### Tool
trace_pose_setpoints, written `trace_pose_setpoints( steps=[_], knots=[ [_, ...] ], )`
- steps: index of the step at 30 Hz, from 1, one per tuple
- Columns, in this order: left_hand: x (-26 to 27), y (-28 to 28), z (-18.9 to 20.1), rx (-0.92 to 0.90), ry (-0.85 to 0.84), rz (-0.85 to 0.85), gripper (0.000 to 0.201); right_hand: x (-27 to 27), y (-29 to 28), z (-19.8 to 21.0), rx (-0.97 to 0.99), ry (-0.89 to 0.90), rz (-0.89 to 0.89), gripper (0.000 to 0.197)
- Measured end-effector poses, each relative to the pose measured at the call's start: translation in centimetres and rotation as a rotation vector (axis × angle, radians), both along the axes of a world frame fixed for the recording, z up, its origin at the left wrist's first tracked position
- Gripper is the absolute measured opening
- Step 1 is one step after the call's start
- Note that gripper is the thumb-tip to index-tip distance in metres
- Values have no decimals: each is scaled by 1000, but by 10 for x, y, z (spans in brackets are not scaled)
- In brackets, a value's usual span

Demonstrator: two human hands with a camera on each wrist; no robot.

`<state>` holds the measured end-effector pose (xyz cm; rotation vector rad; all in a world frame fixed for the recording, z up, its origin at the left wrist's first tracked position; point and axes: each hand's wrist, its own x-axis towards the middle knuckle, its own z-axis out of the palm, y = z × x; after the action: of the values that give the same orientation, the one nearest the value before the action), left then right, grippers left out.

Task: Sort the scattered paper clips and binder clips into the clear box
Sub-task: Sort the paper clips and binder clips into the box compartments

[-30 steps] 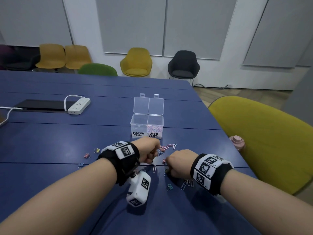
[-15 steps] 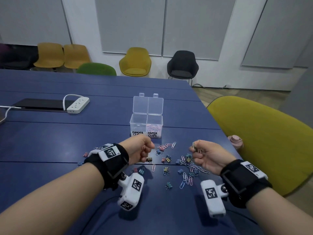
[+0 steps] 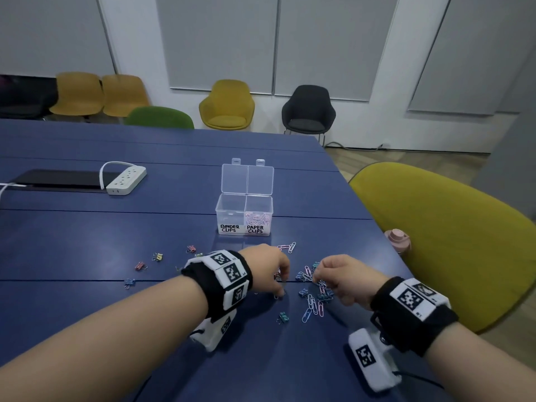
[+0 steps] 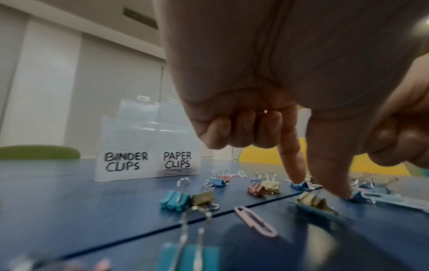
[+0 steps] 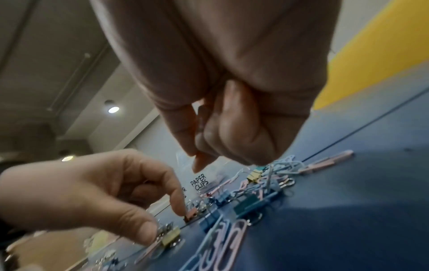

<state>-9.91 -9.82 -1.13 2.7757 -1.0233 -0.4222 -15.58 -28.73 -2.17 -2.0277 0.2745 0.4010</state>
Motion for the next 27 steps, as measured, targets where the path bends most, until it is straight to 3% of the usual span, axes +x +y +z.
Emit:
trace_pose_setpoints(
  steps=[2,5,11,16,19,22,25,27],
  knots=[
    [0,-7,-1,37,-24,-14,20,0,6,0,-108,-25,58,19],
    [0,-11,-1,28,-40,-13,14,-2,11,1,-113,-49,69,16],
    [14,-2,5,-145,-37,104,10,-3,4,3,-160,-76,97,17],
    [23,13,10,-107,-62,156,11,-5,-2,7,-375,-184,297,10],
    [22,18,9,-134,-1,163,8,-5,-2,6,-513,-201,380,15],
    [20,18,11,-325,161,235,6,-5,2,7,-564,-263,360,13],
    [14,15,17,-452,307,236,5,-1,7,6,-424,-328,253,6],
    [9,14,21,-481,352,206,6,1,13,6,-330,-314,260,12]
  ],
)
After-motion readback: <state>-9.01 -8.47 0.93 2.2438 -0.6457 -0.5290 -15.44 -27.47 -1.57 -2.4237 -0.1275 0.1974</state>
